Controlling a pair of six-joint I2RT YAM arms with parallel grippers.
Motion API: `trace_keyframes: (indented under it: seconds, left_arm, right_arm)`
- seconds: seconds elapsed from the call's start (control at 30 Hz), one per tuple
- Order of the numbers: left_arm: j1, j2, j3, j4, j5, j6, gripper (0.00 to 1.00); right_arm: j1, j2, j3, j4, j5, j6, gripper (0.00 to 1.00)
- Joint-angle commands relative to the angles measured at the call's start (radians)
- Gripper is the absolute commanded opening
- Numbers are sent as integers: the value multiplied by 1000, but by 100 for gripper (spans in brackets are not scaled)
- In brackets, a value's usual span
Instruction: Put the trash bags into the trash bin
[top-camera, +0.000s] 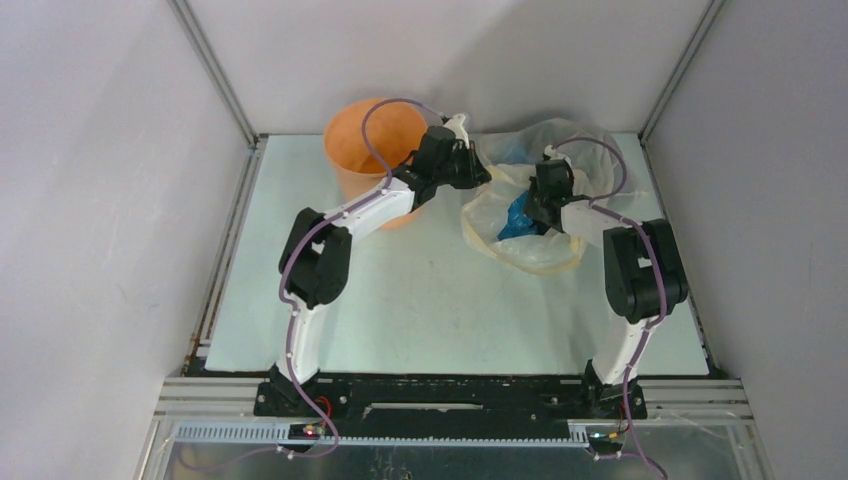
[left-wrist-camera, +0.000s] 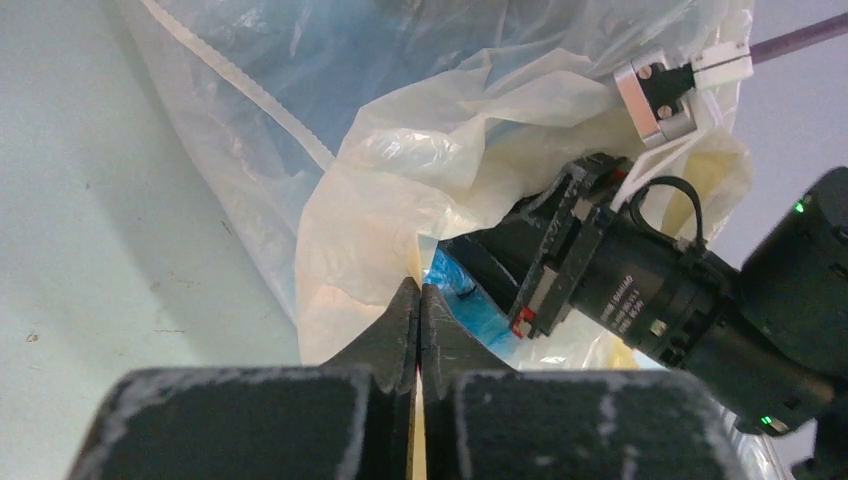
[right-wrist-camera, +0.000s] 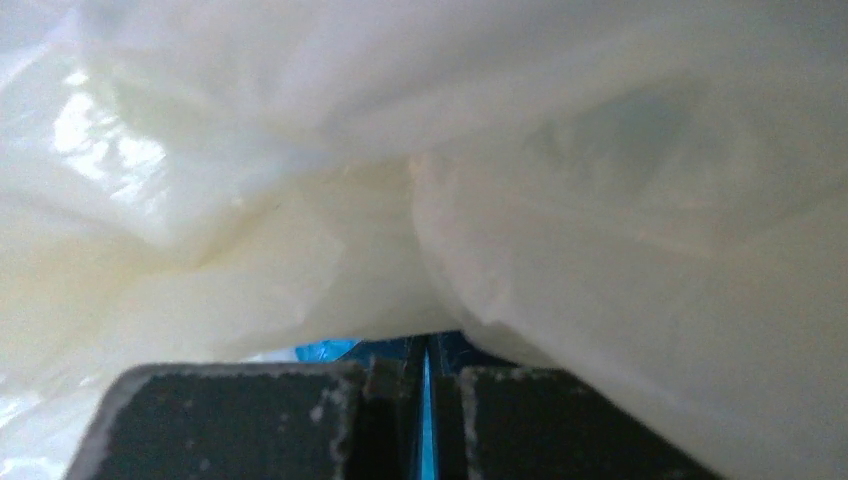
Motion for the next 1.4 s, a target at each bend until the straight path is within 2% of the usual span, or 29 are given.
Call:
trace_keyframes:
  seconds: [0.0,0.17,0.37,0.53,0.67,0.83,0.97,1.1,1.17,1.2,1.27,1.37]
  left_arm:
    - [5,-27,16,14,8,28,0]
    - [6,-66,-22,13,4,32,0]
    - [4,-93,-47,-1,13,24,0]
    - [-8,-102,-52,-22,14,19,0]
    - [-22,-116,-60,-29,8,20,0]
    - [-25,-141,-84,-36,-3,25,2]
    - [-26,-176,-95,-48,-7,40,2]
    - [-24,-192,-92,-50,4,45,2]
    - [-25,-193,-88,-50,17,35,2]
    - [-26,-194,-86,-50,21,30,2]
    - [-27,-198,-89,-50,32,21,2]
    - [-27,-218,-100,-47,54,10,2]
  right_arm:
    - [49,-137,35,-73,45,-24,0]
    - [84,-328,-38,-120,65,-35,0]
    - [94,-571,-123,-183,-11,-43,0]
    - [172,-738,-96,-240,-247,-140,0]
    - [288,-825,-35,-315,-275,-188,0]
    - [342,-907,-24,-341,-394,-137,0]
    - [395,-913,-38,-396,-442,-114,0]
    - [432,-876,-100,-376,-516,-105,1]
    - [433,-834,-106,-391,-509,-106,41]
    - [430,-830,-106,-408,-466,-103,55]
    - [405,-829,-106,-441,-303,-82,70]
    - [301,-863,-133,-441,-241,-55,82]
